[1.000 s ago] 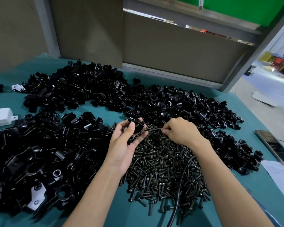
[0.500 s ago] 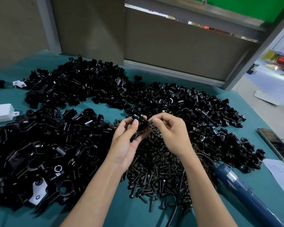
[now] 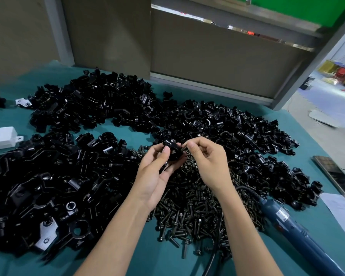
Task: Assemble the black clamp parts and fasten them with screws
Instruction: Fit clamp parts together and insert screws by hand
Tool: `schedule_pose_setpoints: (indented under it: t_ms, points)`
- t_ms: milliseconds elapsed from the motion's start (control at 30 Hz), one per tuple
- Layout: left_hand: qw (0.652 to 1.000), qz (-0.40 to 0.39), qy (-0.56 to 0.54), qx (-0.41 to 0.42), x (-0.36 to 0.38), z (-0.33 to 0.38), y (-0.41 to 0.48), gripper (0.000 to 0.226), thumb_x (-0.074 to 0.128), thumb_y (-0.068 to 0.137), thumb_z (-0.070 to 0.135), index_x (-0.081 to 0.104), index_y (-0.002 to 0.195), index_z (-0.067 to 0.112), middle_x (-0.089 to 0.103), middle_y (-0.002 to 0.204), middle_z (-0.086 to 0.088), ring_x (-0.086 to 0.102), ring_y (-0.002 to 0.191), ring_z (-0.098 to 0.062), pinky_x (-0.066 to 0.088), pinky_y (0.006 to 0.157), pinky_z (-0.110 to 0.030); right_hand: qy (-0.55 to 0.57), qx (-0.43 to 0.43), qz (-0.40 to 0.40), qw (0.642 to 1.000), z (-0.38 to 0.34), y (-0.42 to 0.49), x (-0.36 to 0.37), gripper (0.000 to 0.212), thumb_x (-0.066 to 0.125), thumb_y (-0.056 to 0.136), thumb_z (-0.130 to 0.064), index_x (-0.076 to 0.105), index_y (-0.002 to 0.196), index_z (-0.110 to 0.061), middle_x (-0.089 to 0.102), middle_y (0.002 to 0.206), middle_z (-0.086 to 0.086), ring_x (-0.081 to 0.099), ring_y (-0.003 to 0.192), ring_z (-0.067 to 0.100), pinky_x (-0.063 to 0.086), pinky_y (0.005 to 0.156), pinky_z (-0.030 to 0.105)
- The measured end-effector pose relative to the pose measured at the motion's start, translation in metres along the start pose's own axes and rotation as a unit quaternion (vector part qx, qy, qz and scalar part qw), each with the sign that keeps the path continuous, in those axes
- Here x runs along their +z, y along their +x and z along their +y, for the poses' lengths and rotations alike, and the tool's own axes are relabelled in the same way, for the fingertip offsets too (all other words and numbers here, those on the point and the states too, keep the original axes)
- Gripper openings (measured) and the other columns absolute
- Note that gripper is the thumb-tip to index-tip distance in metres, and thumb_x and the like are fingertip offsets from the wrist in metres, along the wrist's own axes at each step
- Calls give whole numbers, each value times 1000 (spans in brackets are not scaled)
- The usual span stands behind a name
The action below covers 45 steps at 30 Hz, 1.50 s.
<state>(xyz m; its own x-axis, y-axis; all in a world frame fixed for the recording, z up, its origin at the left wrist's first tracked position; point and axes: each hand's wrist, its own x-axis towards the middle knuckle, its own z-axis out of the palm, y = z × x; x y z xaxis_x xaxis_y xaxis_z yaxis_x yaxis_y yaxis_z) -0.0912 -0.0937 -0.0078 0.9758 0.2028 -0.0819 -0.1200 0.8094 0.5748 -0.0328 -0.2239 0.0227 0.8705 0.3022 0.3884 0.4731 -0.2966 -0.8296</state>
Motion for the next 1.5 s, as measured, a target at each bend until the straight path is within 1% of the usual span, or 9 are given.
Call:
schedule_pose_setpoints:
  t_ms: [133, 367, 500, 633, 867, 1133, 1300, 1400, 1500]
  points:
    - [1000, -9, 8, -6, 0, -1, 0, 34, 60, 88, 18, 58, 117, 0, 63, 131, -23, 64, 121, -31, 57, 93, -35, 6, -1, 2, 1000, 2, -2, 1, 18, 60, 99, -16, 76, 90, -17, 71, 78, 13, 61, 71, 39, 50, 67, 51]
    - [1000, 2, 2, -15, 1, 1, -1, 42, 60, 87, 16, 55, 123, -4, 62, 132, -23, 64, 121, -31, 58, 92, -34, -15, 13, 6, 1000, 2, -7, 2, 19, 68, 94, -26, 75, 80, -37, 53, 53, -2, 35, 51, 5, 30, 52, 26]
    - [1000, -1, -20, -14, 1, 1, -2, 47, 59, 89, 17, 51, 129, -8, 69, 122, -21, 69, 111, -33, 59, 89, -37, -5, 138, 14, 990, 6, -7, -2, 24, 49, 103, -35, 70, 114, -29, 64, 78, -17, 57, 74, -2, 43, 75, 22]
    - [1000, 7, -20, -11, 0, 0, -1, 39, 59, 89, 16, 56, 122, -5, 70, 118, -19, 70, 107, -33, 59, 87, -38, 62, 267, -52, 960, 14, -2, -15, 51, 49, 98, -5, 43, 144, -27, 62, 105, -6, 55, 99, 5, 41, 95, 27]
    - [1000, 6, -17, -16, 1, 1, -1, 38, 58, 93, 15, 54, 124, -6, 70, 119, -20, 70, 107, -34, 59, 87, -38, -50, 204, -126, 970, 18, -7, -20, 57, 44, 93, 16, 57, 134, -21, 64, 119, 1, 63, 107, 4, 51, 93, 18]
    - [1000, 7, -21, -7, 0, 1, -1, 53, 60, 88, 18, 48, 131, -10, 69, 119, -20, 70, 104, -32, 59, 88, -38, -156, 106, -38, 981, 18, -9, -17, 29, 68, 86, 9, 70, 111, -6, 60, 122, 2, 64, 94, 1, 49, 80, 5]
    - [1000, -3, 20, -3, 0, -1, 0, 42, 62, 87, 20, 56, 121, -4, 66, 123, -23, 70, 106, -31, 58, 88, -36, 75, 99, 113, 986, 1, -6, -17, 26, 72, 84, 7, 74, 96, -17, 73, 104, 1, 71, 93, 11, 57, 88, 27]
    - [997, -24, 75, 1, 2, -3, -1, 44, 61, 87, 20, 54, 123, -4, 60, 129, -28, 68, 107, -29, 58, 88, -32, 240, 79, 148, 956, -14, -4, -4, 31, 70, 84, 8, 76, 87, -22, 76, 92, 1, 71, 93, 15, 54, 84, 23]
    - [993, -42, 112, -10, 3, -7, -3, 45, 61, 89, 21, 51, 127, -3, 56, 118, -22, 67, 109, -28, 57, 88, -26, 254, 72, 148, 953, -23, -4, 12, 25, 68, 84, 11, 74, 86, -13, 74, 95, 4, 69, 91, 10, 53, 82, 20]
